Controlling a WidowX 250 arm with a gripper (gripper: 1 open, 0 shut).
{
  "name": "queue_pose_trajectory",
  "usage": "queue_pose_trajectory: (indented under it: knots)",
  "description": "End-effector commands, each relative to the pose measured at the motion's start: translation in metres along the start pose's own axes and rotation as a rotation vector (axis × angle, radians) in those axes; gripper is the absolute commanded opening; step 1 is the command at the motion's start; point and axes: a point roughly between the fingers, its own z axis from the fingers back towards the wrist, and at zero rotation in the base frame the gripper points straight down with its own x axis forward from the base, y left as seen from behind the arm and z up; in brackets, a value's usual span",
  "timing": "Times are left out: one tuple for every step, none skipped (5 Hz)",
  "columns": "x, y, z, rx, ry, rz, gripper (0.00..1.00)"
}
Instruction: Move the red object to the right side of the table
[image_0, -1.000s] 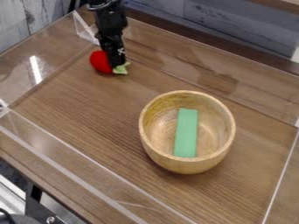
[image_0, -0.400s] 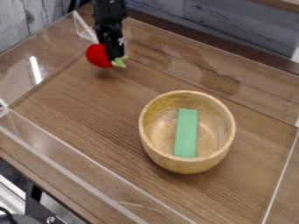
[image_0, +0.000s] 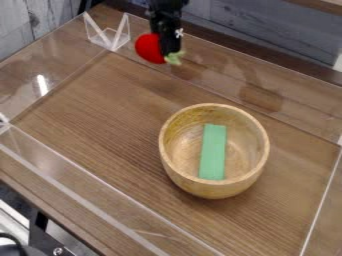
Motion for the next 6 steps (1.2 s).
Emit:
queue_pose_trajectory:
  knots:
    - [0.019, -0.029, 0.028, 0.074, -0.058, -0.085, 0.00]
    - [0.032, -0.050, 0.015, 0.063, -0.049, -0.136, 0.00]
    - [0.040, -0.059, 0.004, 0.055, -0.043, -0.166, 0.00]
    - [0.045, -0.066, -0.006, 0.048, -0.035, -0.186, 0.00]
    - [0.048, -0.069, -0.016, 0.041, -0.027, -0.199, 0.00]
    - [0.049, -0.072, -0.026, 0.034, -0.017, -0.210, 0.00]
